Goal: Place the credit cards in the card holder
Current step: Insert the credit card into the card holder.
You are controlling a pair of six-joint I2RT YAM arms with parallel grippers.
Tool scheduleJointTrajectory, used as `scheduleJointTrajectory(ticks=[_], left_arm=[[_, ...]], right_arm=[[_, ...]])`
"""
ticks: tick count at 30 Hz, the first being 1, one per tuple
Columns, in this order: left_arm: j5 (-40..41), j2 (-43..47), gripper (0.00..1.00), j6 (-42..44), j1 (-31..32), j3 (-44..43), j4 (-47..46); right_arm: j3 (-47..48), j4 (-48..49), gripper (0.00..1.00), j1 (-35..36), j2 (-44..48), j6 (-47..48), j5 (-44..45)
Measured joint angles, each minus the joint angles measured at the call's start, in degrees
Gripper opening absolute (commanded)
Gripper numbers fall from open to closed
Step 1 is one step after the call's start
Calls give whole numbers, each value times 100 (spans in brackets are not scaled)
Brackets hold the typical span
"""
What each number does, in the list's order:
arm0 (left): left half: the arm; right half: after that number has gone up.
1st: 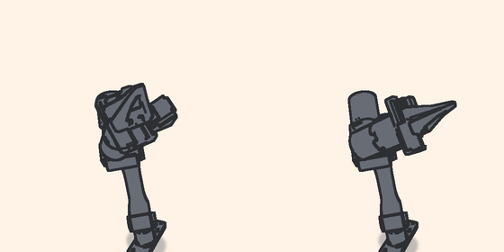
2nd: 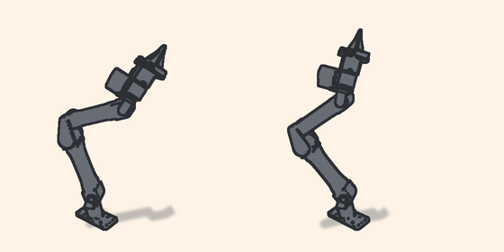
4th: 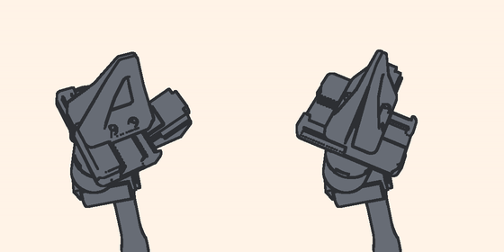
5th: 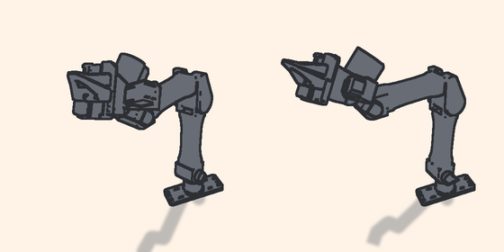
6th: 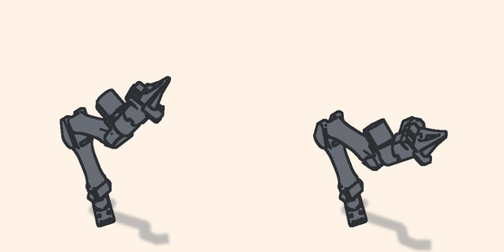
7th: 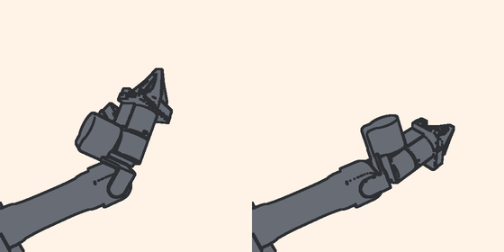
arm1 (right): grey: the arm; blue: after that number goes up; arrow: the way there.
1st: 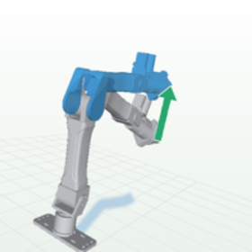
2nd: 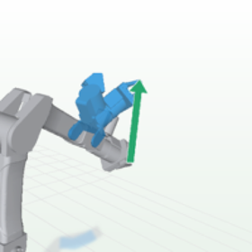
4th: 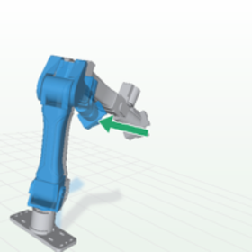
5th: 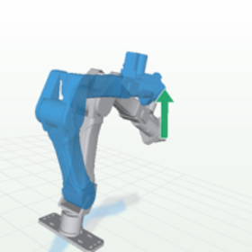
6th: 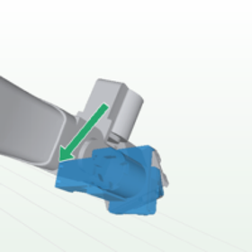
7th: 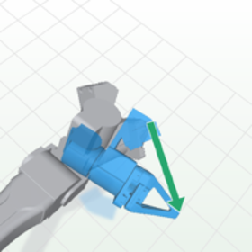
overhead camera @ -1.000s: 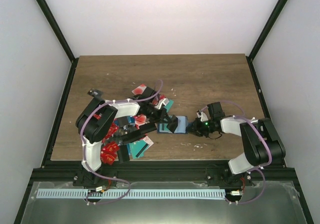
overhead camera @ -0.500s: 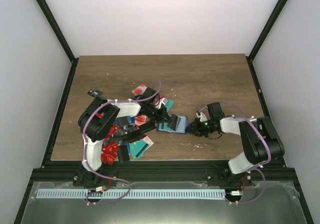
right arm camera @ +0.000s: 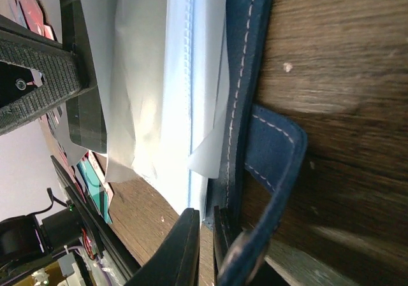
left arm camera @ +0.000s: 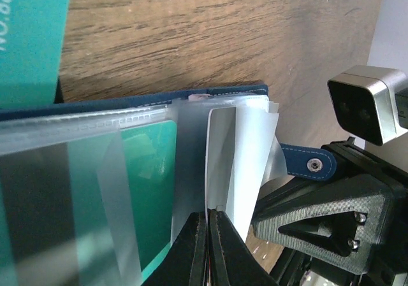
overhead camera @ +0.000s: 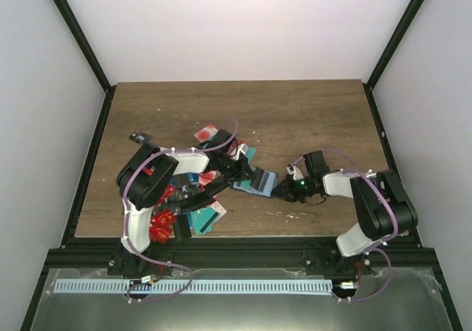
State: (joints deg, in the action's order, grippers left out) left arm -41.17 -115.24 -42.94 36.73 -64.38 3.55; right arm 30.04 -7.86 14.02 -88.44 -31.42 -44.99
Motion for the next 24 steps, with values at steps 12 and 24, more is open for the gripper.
scheduleJointTrajectory(ticks=[12,24], left_arm=[[90,-85,4,-79,199,0,-184],[144,-85,4,-122,275,0,-232]], right_arm=[[109,-31,9,39,-129,-15,-37],[208,-175,9,48,-162,9,-4]])
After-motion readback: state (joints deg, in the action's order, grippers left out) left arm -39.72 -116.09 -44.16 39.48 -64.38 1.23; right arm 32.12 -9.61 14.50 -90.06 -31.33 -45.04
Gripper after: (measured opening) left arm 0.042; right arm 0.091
